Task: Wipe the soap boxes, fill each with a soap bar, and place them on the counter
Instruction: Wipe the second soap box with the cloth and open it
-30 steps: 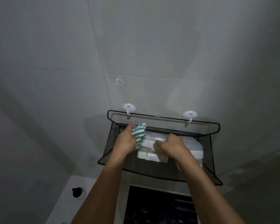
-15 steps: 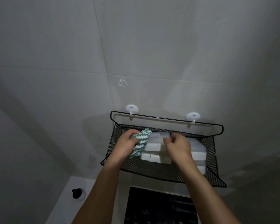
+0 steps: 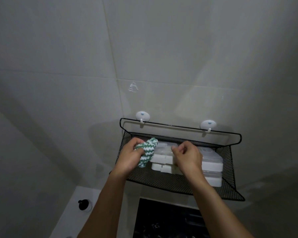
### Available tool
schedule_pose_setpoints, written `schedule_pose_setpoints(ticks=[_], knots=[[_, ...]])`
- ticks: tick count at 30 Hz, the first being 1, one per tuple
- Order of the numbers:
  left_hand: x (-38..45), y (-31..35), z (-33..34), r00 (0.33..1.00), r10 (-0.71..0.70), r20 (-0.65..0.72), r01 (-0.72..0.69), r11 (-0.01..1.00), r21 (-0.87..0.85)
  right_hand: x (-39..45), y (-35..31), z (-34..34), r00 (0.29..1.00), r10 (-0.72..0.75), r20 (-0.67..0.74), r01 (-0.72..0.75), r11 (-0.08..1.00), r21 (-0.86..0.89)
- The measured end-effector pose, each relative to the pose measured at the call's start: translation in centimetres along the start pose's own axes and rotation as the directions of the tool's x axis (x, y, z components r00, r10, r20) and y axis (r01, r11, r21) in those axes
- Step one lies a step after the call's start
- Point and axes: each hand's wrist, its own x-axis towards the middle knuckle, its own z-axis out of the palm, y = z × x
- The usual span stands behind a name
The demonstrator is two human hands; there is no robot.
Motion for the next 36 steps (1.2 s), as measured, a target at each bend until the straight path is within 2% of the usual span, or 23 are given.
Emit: schedule_pose_setpoints(ticks=[4,7,11,14,17,19,21,24,27,29,32,34,36], knots=[[-0.6,-0.2,-0.1,1.0,0.021,-0.006,-0.021,0.999,0.041,0.0,-0.1,0.2,0.996,0.077,0.045,-0.079,0.995,0.058],[-1.2,0.0,-0.3,0.999,0.037,-0.026,-0.035,0.998,0.052,-0.3,-0.2,-0.1,0.979,0.157,0.128,-0.178,0.967,0.18],[-1.9,1.2,-0.5,0.993,0.111,-0.032,-0.109,0.991,0.073,-0.9,-0.8,-1.6,0.918,0.198,0.345,-0.34,0.841,0.421],[-2.3,2.6,-0.6,0.967,0.25,-0.056,-0.242,0.963,0.121,-1.2,-1.5,-3.0,0.887,0.172,0.43,-0.412,0.714,0.566],[-2.7,4.0,-0.4,0.875,0.47,-0.116,-0.434,0.868,0.241,-1.4,-2.2,-4.2,0.88,0.101,0.465,-0.42,0.623,0.66],[-3.1,5.2,0.2,0.815,0.565,-0.13,-0.514,0.808,0.288,-1.5,-2.6,-4.8,0.887,0.055,0.458,-0.408,0.559,0.722],[-3.8,6.4,1.4,0.781,0.614,-0.113,-0.556,0.766,0.321,-1.5,-3.0,-5.4,0.899,0.018,0.437,-0.385,0.509,0.77],[-4.5,7.3,2.9,0.705,0.7,-0.119,-0.584,0.667,0.463,-1.4,-3.2,-6.4,0.897,-0.027,0.44,-0.376,0.476,0.795],[-4.4,7.6,3.0,0.637,0.743,-0.204,-0.58,0.637,0.508,-1.3,-3.0,-7.4,0.891,-0.049,0.451,-0.383,0.451,0.806],[-4.0,7.4,2.5,0.649,0.715,-0.261,-0.58,0.687,0.438,-1.3,-2.9,-7.8,0.894,-0.058,0.444,-0.37,0.463,0.806],[-2.7,7.2,1.6,0.753,0.615,-0.234,-0.577,0.788,0.214,-1.4,-2.7,-8.3,0.893,-0.076,0.445,-0.353,0.495,0.794],[-1.6,7.4,1.0,0.817,0.531,-0.223,-0.506,0.847,0.161,-1.5,-2.5,-8.7,0.887,-0.089,0.453,-0.35,0.51,0.786],[-0.9,7.6,0.6,0.845,0.497,-0.196,-0.48,0.868,0.128,-1.5,-2.5,-9.1,0.881,-0.103,0.461,-0.347,0.521,0.78]])
